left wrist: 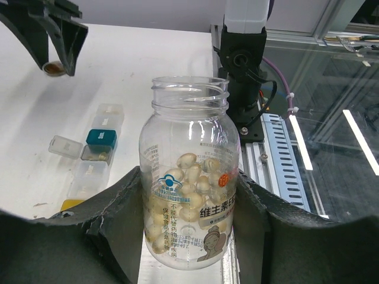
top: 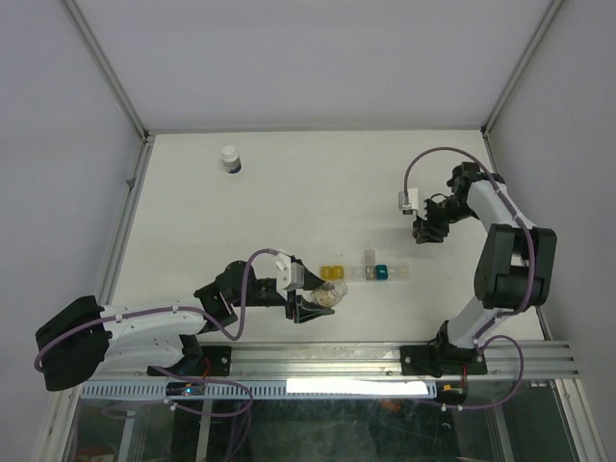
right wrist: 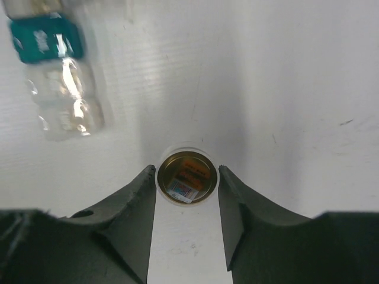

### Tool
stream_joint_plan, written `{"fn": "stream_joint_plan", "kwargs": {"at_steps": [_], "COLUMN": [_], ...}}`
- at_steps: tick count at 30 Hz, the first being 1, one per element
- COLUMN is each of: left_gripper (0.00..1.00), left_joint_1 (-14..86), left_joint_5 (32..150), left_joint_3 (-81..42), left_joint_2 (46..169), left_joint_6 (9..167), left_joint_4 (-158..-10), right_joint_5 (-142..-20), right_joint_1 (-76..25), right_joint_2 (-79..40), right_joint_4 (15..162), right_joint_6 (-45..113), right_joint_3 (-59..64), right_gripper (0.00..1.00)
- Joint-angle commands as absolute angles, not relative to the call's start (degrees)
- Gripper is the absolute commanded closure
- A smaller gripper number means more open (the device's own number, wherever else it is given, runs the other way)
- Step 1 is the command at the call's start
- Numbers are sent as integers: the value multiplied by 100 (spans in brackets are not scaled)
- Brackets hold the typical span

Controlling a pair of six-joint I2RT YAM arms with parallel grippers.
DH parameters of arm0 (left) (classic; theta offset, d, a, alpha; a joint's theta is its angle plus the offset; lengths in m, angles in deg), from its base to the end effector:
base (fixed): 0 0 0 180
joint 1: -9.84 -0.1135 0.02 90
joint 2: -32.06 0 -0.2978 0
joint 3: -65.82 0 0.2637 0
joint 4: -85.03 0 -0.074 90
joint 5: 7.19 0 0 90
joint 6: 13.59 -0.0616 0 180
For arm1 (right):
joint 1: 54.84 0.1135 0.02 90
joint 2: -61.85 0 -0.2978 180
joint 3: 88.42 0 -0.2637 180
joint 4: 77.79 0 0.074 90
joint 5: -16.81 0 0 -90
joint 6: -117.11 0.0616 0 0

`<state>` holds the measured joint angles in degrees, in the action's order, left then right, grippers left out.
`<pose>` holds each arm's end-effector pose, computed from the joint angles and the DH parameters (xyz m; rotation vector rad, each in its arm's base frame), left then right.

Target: Sort the pills into containers

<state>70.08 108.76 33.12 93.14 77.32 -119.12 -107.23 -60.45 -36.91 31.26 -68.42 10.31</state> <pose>0.0943 -0.2191 0.2393 1.1823 1.3249 -1.1648 0.3221 0.0030 0.2036 -1.8622 1.8494 0.4827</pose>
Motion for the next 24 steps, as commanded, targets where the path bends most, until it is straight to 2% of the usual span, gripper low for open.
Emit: {"fn": "stream_joint_plan", "kwargs": {"at_steps": [1, 3, 7, 12, 18, 24], "left_gripper": [100, 100, 100, 100, 100, 100], "left_joint_1": [6943, 6931, 6776, 6547, 6403, 6302], "left_joint_5": [11163, 11216, 11515, 11986, 12351, 12543], "left_joint_3": [3210, 3143, 2904, 2672, 2452, 2357], "left_joint_2": [9151, 9237, 9539, 9899, 10189, 10628], "left_joint_6": [7843, 7797, 7809, 7932, 8066, 8400], "left_joint_4": [-12024, -11987, -12027, -12267, -12297, -12672], "right_joint_5": [-11858, -12343, -13362, -14252, -14898, -14929], "right_joint_1": [-5903, -5739, -5268, -4489, -3926, -3605], "right_joint_2": [-2458, -2025, -1128, -373, -161, -245], "right_joint_4": [2315, 1933, 1434, 1718, 2036, 2020], "right_joint_6": [-6265, -6014, -5537, -4735, -4259, -4304], "right_joint_3": [981, 998, 1098, 1316, 1409, 1390], "right_gripper": [80, 85, 85, 85, 85, 85]}}
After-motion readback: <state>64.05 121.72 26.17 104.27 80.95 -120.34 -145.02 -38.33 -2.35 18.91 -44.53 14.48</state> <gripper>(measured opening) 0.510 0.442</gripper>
